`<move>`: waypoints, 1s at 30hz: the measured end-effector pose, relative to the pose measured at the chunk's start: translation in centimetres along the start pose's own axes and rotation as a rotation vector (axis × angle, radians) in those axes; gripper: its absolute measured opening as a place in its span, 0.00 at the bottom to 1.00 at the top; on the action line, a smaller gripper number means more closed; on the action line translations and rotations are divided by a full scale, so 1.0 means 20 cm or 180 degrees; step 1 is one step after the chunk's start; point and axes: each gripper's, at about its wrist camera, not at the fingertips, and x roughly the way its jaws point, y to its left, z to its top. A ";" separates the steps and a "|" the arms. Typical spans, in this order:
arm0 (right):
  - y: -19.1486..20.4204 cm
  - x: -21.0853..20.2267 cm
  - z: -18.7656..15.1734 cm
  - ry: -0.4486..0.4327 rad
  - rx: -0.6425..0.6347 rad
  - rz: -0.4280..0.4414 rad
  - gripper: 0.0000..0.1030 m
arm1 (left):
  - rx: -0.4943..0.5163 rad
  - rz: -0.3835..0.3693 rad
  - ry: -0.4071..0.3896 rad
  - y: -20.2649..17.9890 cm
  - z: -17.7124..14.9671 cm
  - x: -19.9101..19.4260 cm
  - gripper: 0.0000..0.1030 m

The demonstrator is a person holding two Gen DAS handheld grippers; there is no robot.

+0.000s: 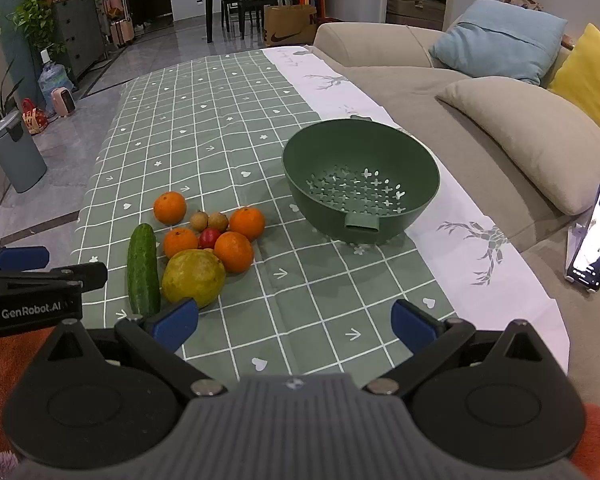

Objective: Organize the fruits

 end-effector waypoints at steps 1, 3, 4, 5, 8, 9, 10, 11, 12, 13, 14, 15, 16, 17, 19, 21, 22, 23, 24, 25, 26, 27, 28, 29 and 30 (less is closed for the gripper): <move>0.00 0.00 0.00 0.0000 -0.0002 0.0001 0.96 | 0.0001 0.0001 0.0004 0.00 0.00 0.00 0.82; 0.00 0.00 0.00 0.0004 -0.0003 -0.0002 0.96 | 0.0003 0.0003 0.0006 0.00 0.00 0.00 0.82; 0.00 0.00 0.00 0.0007 -0.0007 -0.0002 0.96 | 0.0000 0.0004 0.0008 0.00 0.00 0.00 0.82; 0.00 0.00 0.00 0.0008 -0.0010 -0.0004 0.96 | -0.0002 0.0004 0.0009 0.00 0.00 0.00 0.82; 0.00 0.00 0.01 0.0013 -0.0020 -0.0009 0.96 | -0.0015 0.0003 0.0020 0.00 0.00 0.00 0.82; 0.00 0.00 0.01 0.0012 -0.0020 -0.0008 0.96 | -0.0019 0.0001 0.0022 0.00 0.00 0.00 0.82; 0.00 0.00 0.01 0.0013 -0.0018 -0.0009 0.96 | -0.0016 0.0002 0.0021 0.00 0.00 0.00 0.82; 0.00 0.00 0.01 0.0014 -0.0017 -0.0010 0.96 | -0.0013 0.0001 0.0019 0.00 0.00 0.00 0.82; 0.00 0.00 0.01 0.0015 -0.0018 -0.0009 0.96 | -0.0012 0.0003 0.0021 0.00 0.00 0.00 0.82; 0.00 0.00 0.01 0.0016 -0.0018 -0.0007 0.96 | -0.0009 0.0005 0.0023 0.00 0.00 0.00 0.82; 0.00 0.00 0.01 0.0016 -0.0020 -0.0007 0.96 | -0.0012 0.0005 0.0023 0.00 0.00 0.00 0.82; 0.01 0.00 0.01 0.0015 -0.0022 -0.0010 0.96 | -0.0014 0.0004 0.0022 0.00 0.00 0.00 0.82; 0.01 0.00 0.01 0.0016 -0.0022 -0.0010 0.96 | -0.0014 0.0003 0.0022 0.00 0.00 0.00 0.82; 0.01 0.00 0.01 0.0016 -0.0023 -0.0009 0.96 | -0.0014 0.0002 0.0022 0.00 0.00 0.00 0.82; 0.01 0.00 0.01 0.0015 -0.0031 -0.0007 0.96 | -0.0009 0.0006 0.0026 0.00 0.00 0.00 0.82; 0.01 0.00 0.01 0.0018 -0.0035 -0.0007 0.96 | -0.0010 0.0006 0.0030 0.00 0.00 0.00 0.82; 0.01 0.00 0.01 0.0020 -0.0037 -0.0007 0.96 | -0.0006 0.0007 0.0036 0.00 0.00 0.01 0.82; 0.01 0.00 0.01 0.0021 -0.0036 -0.0007 0.96 | -0.0006 0.0009 0.0038 0.00 0.00 0.00 0.82; 0.02 0.00 0.01 0.0021 -0.0037 -0.0007 0.96 | -0.0008 0.0006 0.0035 0.00 0.00 0.01 0.82; 0.02 0.00 0.01 0.0019 -0.0037 -0.0008 0.96 | -0.0008 0.0005 0.0037 0.00 0.00 0.01 0.82; 0.02 0.00 0.01 0.0017 -0.0034 -0.0007 0.96 | -0.0009 0.0004 0.0041 0.00 0.00 0.01 0.82; 0.02 0.00 0.01 0.0018 -0.0033 -0.0005 0.96 | -0.0007 0.0003 0.0040 0.00 0.00 0.01 0.82; 0.02 0.00 0.01 0.0019 -0.0034 -0.0006 0.96 | -0.0006 0.0003 0.0041 0.00 0.00 0.01 0.82; 0.02 0.00 0.01 0.0022 -0.0032 -0.0007 0.96 | -0.0007 0.0004 0.0043 0.00 0.00 0.01 0.82; 0.02 0.00 0.01 0.0024 -0.0030 -0.0009 0.96 | -0.0007 0.0003 0.0046 0.00 0.00 0.01 0.82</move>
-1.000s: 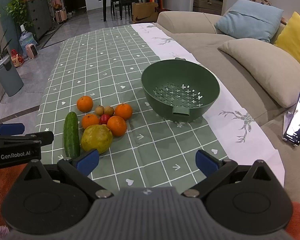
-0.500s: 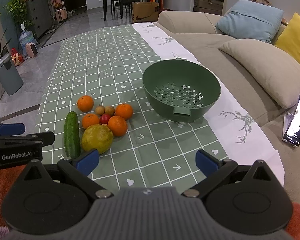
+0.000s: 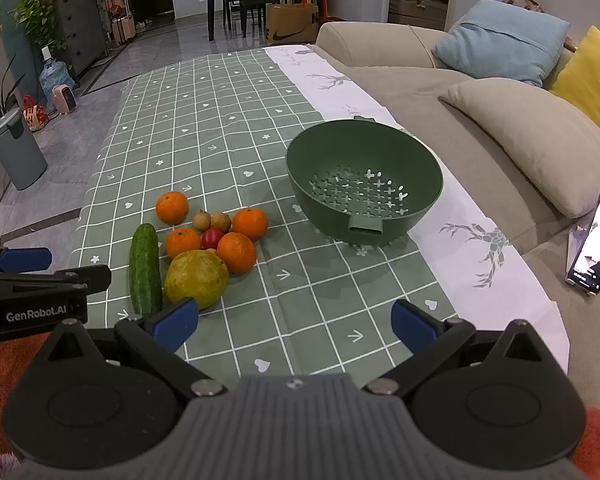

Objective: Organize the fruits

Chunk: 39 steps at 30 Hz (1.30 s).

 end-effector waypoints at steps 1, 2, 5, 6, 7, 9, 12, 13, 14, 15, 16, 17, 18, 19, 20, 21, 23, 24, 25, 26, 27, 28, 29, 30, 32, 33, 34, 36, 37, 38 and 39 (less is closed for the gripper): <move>0.00 0.00 0.00 0.0003 0.0001 -0.0001 0.96 | 0.0000 0.0001 -0.0001 0.00 0.00 0.00 0.82; 0.00 0.00 0.00 0.0005 0.0004 -0.0001 0.96 | 0.0001 0.0001 -0.0002 0.00 0.00 0.00 0.82; 0.00 0.00 0.00 0.0003 0.0003 -0.0003 0.96 | -0.0003 0.0004 0.0000 0.00 0.00 0.00 0.82; 0.00 0.00 0.00 0.0004 0.0003 -0.0004 0.96 | -0.0004 0.0005 0.0000 0.00 0.00 0.00 0.82; 0.00 0.00 0.00 0.0004 0.0005 -0.0006 0.96 | -0.0004 0.0004 0.0001 0.00 0.00 0.00 0.82; 0.00 0.01 0.00 0.0012 0.0011 -0.0007 0.96 | -0.0002 0.0003 0.0000 0.00 0.00 0.00 0.82; 0.00 0.01 0.00 0.0033 0.0021 -0.0010 0.96 | -0.0002 0.0005 0.0003 0.00 0.00 0.00 0.82; 0.00 0.01 -0.01 0.0038 0.0021 -0.0012 0.96 | -0.0004 0.0006 0.0003 0.00 0.00 0.00 0.82; 0.00 0.02 -0.01 0.0041 0.0021 -0.0012 0.96 | -0.0005 0.0007 0.0003 0.00 0.00 0.00 0.82; 0.00 0.02 0.00 0.0043 0.0023 -0.0014 0.96 | -0.0007 0.0008 0.0004 0.00 0.00 0.00 0.82; 0.00 0.02 -0.01 0.0043 0.0024 -0.0016 0.96 | -0.0009 0.0007 0.0004 0.00 0.00 0.00 0.82; 0.00 0.02 -0.01 0.0046 0.0024 -0.0016 0.96 | -0.0009 0.0006 0.0004 0.00 0.00 0.00 0.82; 0.00 0.02 -0.01 0.0051 0.0026 -0.0017 0.96 | -0.0008 0.0007 0.0005 0.00 0.00 0.00 0.82; 0.00 0.02 -0.01 0.0056 0.0029 -0.0020 0.96 | -0.0006 0.0007 0.0006 0.00 0.00 0.00 0.82; 0.00 0.03 -0.01 0.0061 0.0031 -0.0022 0.96 | -0.0006 0.0007 0.0006 0.00 0.00 0.00 0.82; 0.00 0.03 -0.01 0.0066 0.0033 -0.0024 0.96 | -0.0005 0.0007 0.0008 0.00 0.00 0.00 0.82; -0.01 0.03 -0.01 0.0068 0.0036 -0.0024 0.96 | -0.0009 0.0008 0.0003 0.00 0.00 0.00 0.82; -0.01 0.03 -0.01 0.0068 0.0035 -0.0026 0.96 | -0.0010 0.0007 0.0001 0.00 0.00 0.00 0.82; -0.01 0.03 -0.01 0.0066 0.0035 -0.0026 0.96 | -0.0011 0.0007 0.0001 0.00 0.00 0.00 0.82; -0.01 0.03 -0.01 0.0065 0.0034 -0.0025 0.96 | -0.0013 0.0007 0.0000 0.00 0.00 0.00 0.82; -0.01 0.03 -0.01 0.0070 0.0034 -0.0025 0.96 | -0.0012 0.0007 0.0000 0.00 -0.01 -0.01 0.82; -0.01 0.03 -0.01 0.0073 0.0033 -0.0025 0.96 | -0.0012 0.0007 0.0001 0.00 -0.01 -0.01 0.82; -0.01 0.03 -0.01 0.0077 0.0033 -0.0026 0.96 | -0.0013 0.0007 0.0002 0.00 -0.01 -0.01 0.82; -0.01 0.03 -0.02 0.0083 0.0032 -0.0028 0.96 | -0.0014 0.0007 0.0002 0.00 -0.01 -0.01 0.82; 0.00 0.03 -0.02 0.0091 0.0030 -0.0031 0.96 | -0.0016 0.0005 0.0002 0.00 -0.01 -0.01 0.82; 0.00 0.03 -0.02 0.0093 0.0028 -0.0032 0.96 | -0.0016 0.0008 0.0004 0.00 -0.01 -0.01 0.82; 0.00 0.04 -0.02 0.0094 0.0029 -0.0033 0.96 | -0.0018 0.0008 0.0003 0.00 -0.01 -0.01 0.82; 0.00 0.04 -0.02 0.0098 0.0026 -0.0034 0.96 | -0.0031 0.0004 0.0009 0.00 -0.01 -0.01 0.82; 0.00 0.04 -0.02 0.0099 0.0027 -0.0036 0.96 | -0.0034 0.0001 0.0012 0.00 -0.01 -0.01 0.82; 0.00 0.04 -0.02 0.0104 0.0028 -0.0035 0.96 | -0.0030 0.0003 0.0010 0.00 -0.01 -0.01 0.82; 0.00 0.04 -0.02 0.0108 0.0028 -0.0036 0.96 | -0.0029 0.0005 0.0010 0.00 -0.01 -0.01 0.82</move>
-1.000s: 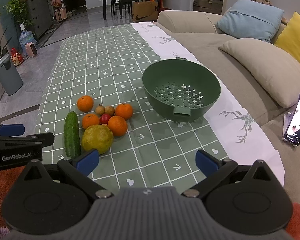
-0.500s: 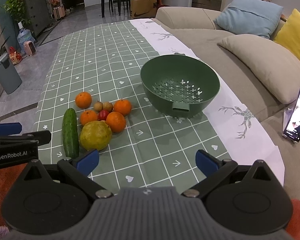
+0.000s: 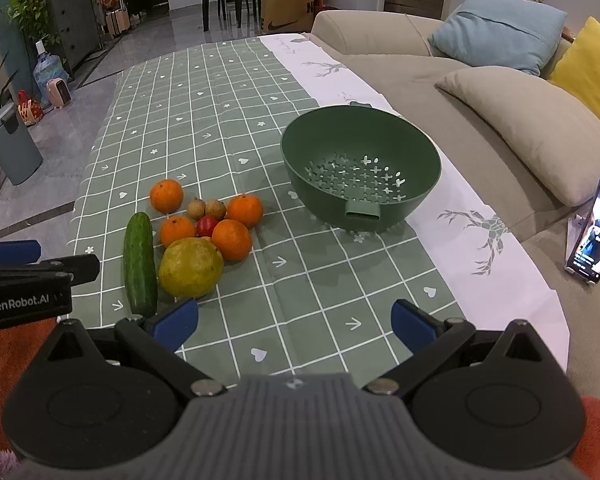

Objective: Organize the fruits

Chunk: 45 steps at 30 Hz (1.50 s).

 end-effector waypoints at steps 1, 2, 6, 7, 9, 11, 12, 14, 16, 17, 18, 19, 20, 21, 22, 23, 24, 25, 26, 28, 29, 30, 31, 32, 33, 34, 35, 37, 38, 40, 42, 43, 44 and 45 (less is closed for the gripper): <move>0.00 0.00 0.00 0.0005 0.0003 0.0003 0.96 | -0.0001 0.0000 0.0001 0.00 0.00 0.00 0.82; 0.00 0.01 0.00 0.0011 0.0008 0.0012 0.96 | -0.0002 -0.0001 0.0001 0.00 0.00 0.00 0.82; -0.03 0.04 -0.01 -0.0047 0.0072 0.0201 0.96 | 0.0016 -0.0009 0.0028 0.01 0.01 0.00 0.81; -0.03 0.05 -0.01 -0.0077 0.0095 0.0263 0.96 | 0.0015 -0.0014 0.0049 0.02 0.02 0.01 0.80; -0.04 0.09 -0.01 -0.0094 0.0118 0.0359 0.96 | -0.0011 -0.0056 0.0120 0.05 0.04 0.04 0.74; -0.03 0.14 0.01 -0.0048 0.0117 0.0452 0.92 | -0.0069 -0.0110 0.0198 0.08 0.06 0.07 0.72; -0.02 0.18 0.02 -0.0013 0.0123 0.0499 0.89 | -0.0118 -0.0120 0.0234 0.10 0.06 0.10 0.70; 0.00 0.24 0.04 0.0091 0.0175 0.0619 0.73 | -0.0237 -0.0124 0.0337 0.13 0.08 0.15 0.63; 0.01 0.31 0.06 0.0212 0.0311 0.0759 0.68 | -0.0390 -0.0187 0.0431 0.17 0.08 0.21 0.60; 0.02 0.35 0.08 0.0265 0.0399 0.0830 0.68 | -0.0487 -0.0203 0.0479 0.19 0.08 0.24 0.58; 0.03 0.38 0.09 0.0302 0.0456 0.0867 0.68 | -0.0567 -0.0207 0.0518 0.21 0.08 0.27 0.58; 0.04 0.41 0.10 0.0332 0.0499 0.0890 0.67 | -0.0643 -0.0210 0.0539 0.22 0.08 0.29 0.58; 0.06 0.44 0.11 0.0364 0.0543 0.0913 0.67 | -0.0698 -0.0208 0.0551 0.23 0.08 0.31 0.58; 0.07 0.47 0.12 0.0410 0.0594 0.0936 0.67 | -0.0740 -0.0200 0.0560 0.24 0.09 0.34 0.58; 0.08 0.50 0.13 0.0454 0.0653 0.0963 0.67 | -0.0775 -0.0197 0.0563 0.25 0.09 0.36 0.58; 0.09 0.53 0.15 0.0501 0.0717 0.0993 0.69 | -0.0807 -0.0197 0.0562 0.26 0.09 0.38 0.58; 0.10 0.55 0.15 0.0543 0.0775 0.1030 0.69 | -0.0845 -0.0192 0.0575 0.26 0.09 0.40 0.58; 0.10 0.58 0.16 0.0591 0.0813 0.1047 0.69 | -0.0897 -0.0207 0.0590 0.28 0.10 0.41 0.58; 0.12 0.61 0.16 0.0625 0.0826 0.1039 0.71 | -0.0949 -0.0240 0.0597 0.29 0.10 0.43 0.58; 0.13 0.66 0.17 0.0685 0.0854 0.1037 0.74 | -0.1038 -0.0302 0.0643 0.31 0.11 0.47 0.58; 0.14 0.67 0.17 0.0708 0.0877 0.1070 0.74 | -0.1063 -0.0315 0.0665 0.32 0.11 0.50 0.58; 0.14 0.69 0.17 0.0738 0.0891 0.1101 0.74 | -0.1086 -0.0321 0.0691 0.32 0.11 0.52 0.58; 0.15 0.71 0.17 0.0763 0.0896 0.1118 0.74 | -0.1105 -0.0323 0.0712 0.32 0.12 0.54 0.58; 0.15 0.73 0.17 0.0780 0.0898 0.1130 0.74 | -0.1122 -0.0325 0.0734 0.33 0.12 0.55 0.58; 0.15 0.75 0.17 0.0794 0.0903 0.1137 0.74 | -0.1137 -0.0333 0.0760 0.33 0.12 0.57 0.58; 0.15 0.77 0.18 0.0809 0.0911 0.1139 0.74 | -0.1152 -0.0351 0.0786 0.33 0.12 0.59 0.58; 0.15 0.78 0.18 0.0823 0.0921 0.1145 0.74 | -0.1164 -0.0359 0.0805 0.33 0.12 0.60 0.56; 0.15 0.82 0.18 0.0849 0.0950 0.1155 0.74 | -0.1174 -0.0351 0.0843 0.34 0.12 0.64 0.56; 0.15 0.83 0.18 0.0871 0.0964 0.1166 0.74 | -0.1177 -0.0353 0.0869 0.34 0.12 0.65 0.56; 0.15 0.86 0.18 0.0912 0.0980 0.1178 0.72 | -0.1192 -0.0350 0.0922 0.34 0.12 0.68 0.55; 0.15 0.89 0.18 0.0950 0.1030 0.1235 0.71 | -0.1226 -0.0375 0.0944 0.34 0.12 0.70 0.54; 0.14 0.90 0.18 0.0965 0.1074 0.1269 0.70 | -0.1243 -0.0397 0.0956 0.34 0.12 0.71 0.54; 0.14 0.90 0.18 0.0973 0.1096 0.1307 0.66 | -0.1255 -0.0418 0.0966 0.34 0.12 0.71 0.53; 0.13 0.90 0.18 0.0975 0.1108 0.1341 0.64 | -0.1260 -0.0447 0.0970 0.34 0.12 0.72 0.50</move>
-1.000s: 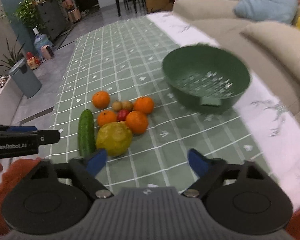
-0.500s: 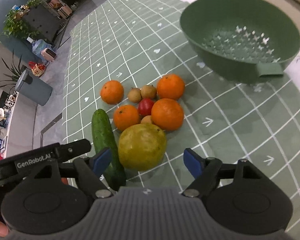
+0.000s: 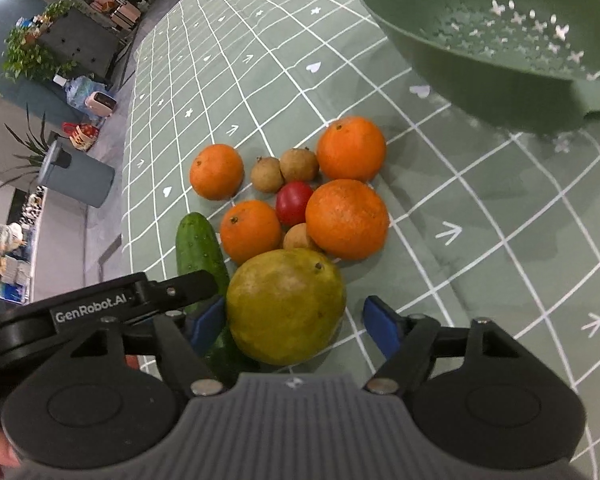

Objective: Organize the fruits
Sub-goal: 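Grasp the green cucumber with the left tool while the right tool grasps the yellow-green pear, then carry the cucumber with the left tool into the colander while the right tool drops the pear in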

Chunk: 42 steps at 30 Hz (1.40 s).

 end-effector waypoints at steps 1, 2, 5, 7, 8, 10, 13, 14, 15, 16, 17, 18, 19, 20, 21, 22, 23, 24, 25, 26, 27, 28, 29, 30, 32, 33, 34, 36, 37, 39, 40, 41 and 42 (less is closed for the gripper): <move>0.00 0.00 0.00 0.0004 0.0011 0.0040 0.60 | -0.0004 -0.0021 0.0005 0.00 0.00 0.00 0.49; 0.00 0.00 0.00 0.0006 0.0017 0.0050 0.60 | -0.0019 -0.0042 0.0015 0.00 0.00 0.01 0.46; 0.00 -0.02 -0.02 0.0010 0.0005 0.0057 0.59 | -0.0019 -0.0058 0.0028 -0.02 0.00 0.02 0.43; 0.02 -0.03 -0.03 0.0006 -0.0068 -0.0007 0.59 | 0.0037 -0.0012 0.0021 -0.04 0.00 0.02 0.43; 0.03 -0.05 -0.04 0.0000 -0.0123 -0.0046 0.59 | 0.0058 0.0006 0.0015 -0.05 0.00 0.02 0.43; 0.03 -0.07 -0.06 -0.0007 -0.0186 -0.0099 0.59 | 0.0083 0.0020 -0.0008 -0.05 -0.01 0.02 0.43; 0.01 -0.12 -0.09 -0.0037 -0.0239 -0.0183 0.59 | 0.0077 0.0005 -0.0029 -0.05 -0.01 0.02 0.42; 0.00 -0.14 -0.10 -0.0056 -0.0257 -0.0218 0.59 | 0.0061 -0.0015 -0.0024 -0.04 -0.01 0.01 0.41; -0.01 -0.17 -0.11 -0.0079 -0.0271 -0.0256 0.59 | 0.0059 -0.0024 -0.0017 -0.04 -0.02 0.01 0.40; -0.03 -0.19 -0.12 -0.0099 -0.0274 -0.0275 0.59 | 0.0077 -0.0018 -0.0020 -0.04 -0.03 0.00 0.40; -0.04 -0.21 -0.12 -0.0131 -0.0277 -0.0300 0.59 | 0.0092 -0.0025 -0.0043 -0.04 -0.04 -0.01 0.40; -0.07 -0.24 -0.13 -0.0152 -0.0258 -0.0312 0.59 | 0.0098 -0.0053 -0.0078 -0.04 -0.05 -0.02 0.40; -0.09 -0.27 -0.15 -0.0177 -0.0241 -0.0321 0.59 | 0.0096 -0.0090 -0.0098 -0.03 -0.07 -0.04 0.40; -0.11 -0.29 -0.16 -0.0204 -0.0226 -0.0333 0.59 | 0.0082 -0.0116 -0.0106 -0.03 -0.08 -0.06 0.40; -0.12 -0.31 -0.17 -0.0223 -0.0214 -0.0345 0.59 | 0.0071 -0.0132 -0.0117 -0.03 -0.10 -0.08 0.39; -0.14 -0.33 -0.18 -0.0241 -0.0200 -0.0355 0.59 | 0.0081 -0.0154 -0.0137 -0.04 -0.11 -0.11 0.39; -0.16 -0.35 -0.19 -0.0266 -0.0183 -0.0359 0.59 | 0.0097 -0.0177 -0.0156 -0.05 -0.13 -0.13 0.39; -0.16 -0.36 -0.19 -0.0285 -0.0172 -0.0359 0.59 | 0.0110 -0.0202 -0.0171 -0.06 -0.14 -0.16 0.39; -0.16 -0.37 -0.20 -0.0307 -0.0168 -0.0354 0.59 | 0.0122 -0.0234 -0.0185 -0.07 -0.15 -0.20 0.39; -0.17 -0.39 -0.20 -0.0326 -0.0173 -0.0348 0.59 | 0.0138 -0.0273 -0.0210 -0.09 -0.16 -0.23 0.39; -0.17 -0.41 -0.21 -0.0353 -0.0186 -0.0342 0.59 | 0.0159 -0.0314 -0.0247 -0.10 -0.17 -0.26 0.39; -0.17 -0.43 -0.21 -0.0380 -0.0203 -0.0338 0.59 | 0.0189 -0.0347 -0.0286 -0.12 -0.18 -0.29 0.39; -0.16 -0.44 -0.21 -0.0413 -0.0221 -0.0336 0.59 | 0.0231 -0.0373 -0.0329 -0.14 -0.19 -0.32 0.39; -0.15 -0.46 -0.21 -0.0442 -0.0241 -0.0336 0.59 | 0.0280 -0.0400 -0.0380 -0.17 -0.19 -0.36 0.39; -0.13 -0.50 -0.20 -0.0511 -0.0299 -0.0329 0.59 | 0.0394 -0.0463 -0.0471 -0.22 -0.19 -0.41 0.39; -0.12 -0.52 -0.19 -0.0559 -0.0347 -0.0324 0.59 | 0.0445 -0.0499 -0.0507 -0.25 -0.18 -0.44 0.39; -0.11 -0.55 -0.18 -0.0602 -0.0390 -0.0328 0.59 | 0.0500 -0.0538 -0.0545 -0.29 -0.17 -0.46 0.39; -0.09 -0.61 -0.16 -0.0710 -0.0496 -0.0352 0.59 | 0.0599 -0.0600 -0.0623 -0.36 -0.15 -0.51 0.39; -0.08 -0.63 -0.14 -0.0763 -0.0544 -0.0373 0.59 | 0.0660 -0.0640 -0.0672 -0.40 -0.14 -0.53 0.39; -0.07 -0.68 -0.10 -0.0869 -0.0637 -0.0435 0.59 | 0.0765 -0.0717 -0.0742 -0.48 -0.09 -0.55 0.39; -0.07 -0.71 -0.08 -0.0915 -0.0679 -0.0463 0.59 | 0.0808 -0.0748 -0.0768 -0.52 -0.08 -0.56 0.39; -0.08 -0.73 -0.05 -0.0961 -0.0717 -0.0496 0.59 | 0.0849 -0.0774 -0.0795 -0.56 -0.06 -0.57 0.39; -0.08 -0.75 -0.03 -0.1000 -0.0756 -0.0538 0.59 | 0.0889 -0.0790 -0.0812 -0.60 -0.04 -0.57 0.39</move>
